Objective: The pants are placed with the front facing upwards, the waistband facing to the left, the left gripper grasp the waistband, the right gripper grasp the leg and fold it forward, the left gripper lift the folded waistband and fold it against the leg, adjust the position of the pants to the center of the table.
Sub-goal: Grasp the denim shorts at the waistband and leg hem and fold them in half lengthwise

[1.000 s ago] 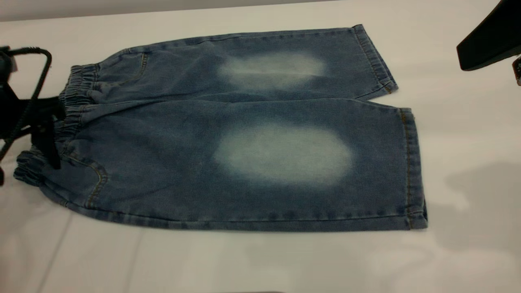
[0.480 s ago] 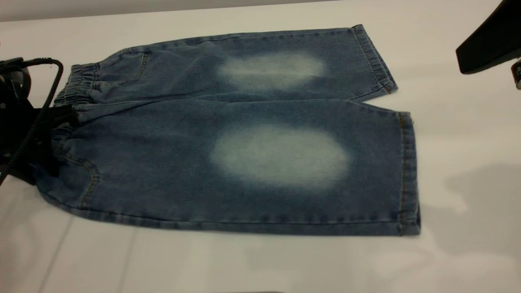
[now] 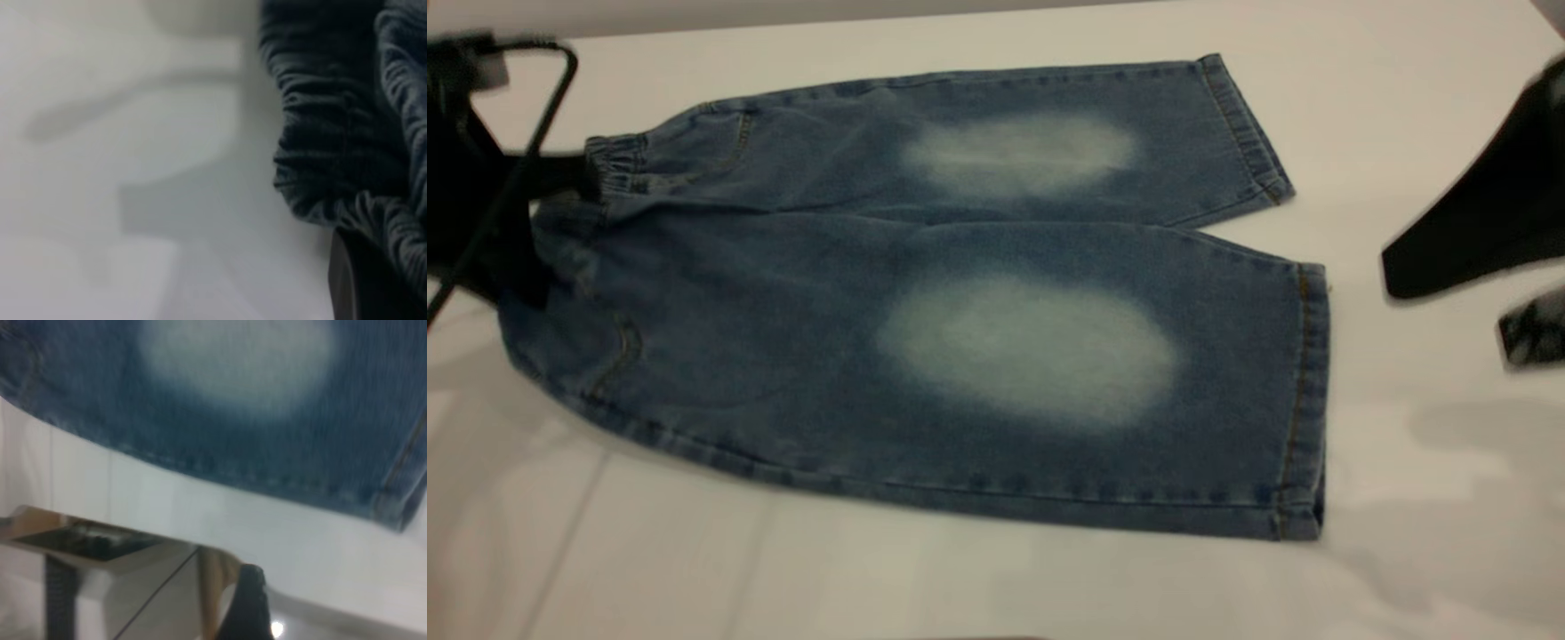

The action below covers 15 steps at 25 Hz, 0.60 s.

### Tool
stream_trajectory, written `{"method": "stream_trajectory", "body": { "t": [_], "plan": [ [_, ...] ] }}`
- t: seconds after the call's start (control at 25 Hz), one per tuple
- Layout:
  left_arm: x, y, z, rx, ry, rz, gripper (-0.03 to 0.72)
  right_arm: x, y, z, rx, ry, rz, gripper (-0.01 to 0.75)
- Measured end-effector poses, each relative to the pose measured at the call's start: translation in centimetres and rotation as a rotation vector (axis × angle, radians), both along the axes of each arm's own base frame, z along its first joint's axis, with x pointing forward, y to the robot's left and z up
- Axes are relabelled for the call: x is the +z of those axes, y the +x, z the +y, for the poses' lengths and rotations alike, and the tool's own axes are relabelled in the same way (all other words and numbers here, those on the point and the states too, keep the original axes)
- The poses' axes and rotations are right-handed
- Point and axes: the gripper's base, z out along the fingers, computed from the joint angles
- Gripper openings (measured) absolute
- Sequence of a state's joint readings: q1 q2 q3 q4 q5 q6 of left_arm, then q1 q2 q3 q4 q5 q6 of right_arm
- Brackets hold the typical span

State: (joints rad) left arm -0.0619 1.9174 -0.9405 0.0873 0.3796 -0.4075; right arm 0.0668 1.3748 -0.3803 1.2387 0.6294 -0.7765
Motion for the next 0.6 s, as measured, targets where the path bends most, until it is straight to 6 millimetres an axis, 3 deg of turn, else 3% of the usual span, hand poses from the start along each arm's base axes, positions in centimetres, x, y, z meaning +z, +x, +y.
{"method": "stream_trajectory", "body": {
  "t": [0.24,0.6],
  "plan": [
    [2.3,0.0,-0.5,-0.060,0.013,-0.051,0.067,-4.0,0.5,0.8,-0.054,0.102,0.133,0.520],
    [2.5,-0.4,-1.7,-0.109,0.001,-0.033,0.067,-9.6,0.0,3.5,0.001,0.100,0.290,0.504]
  ]
}}
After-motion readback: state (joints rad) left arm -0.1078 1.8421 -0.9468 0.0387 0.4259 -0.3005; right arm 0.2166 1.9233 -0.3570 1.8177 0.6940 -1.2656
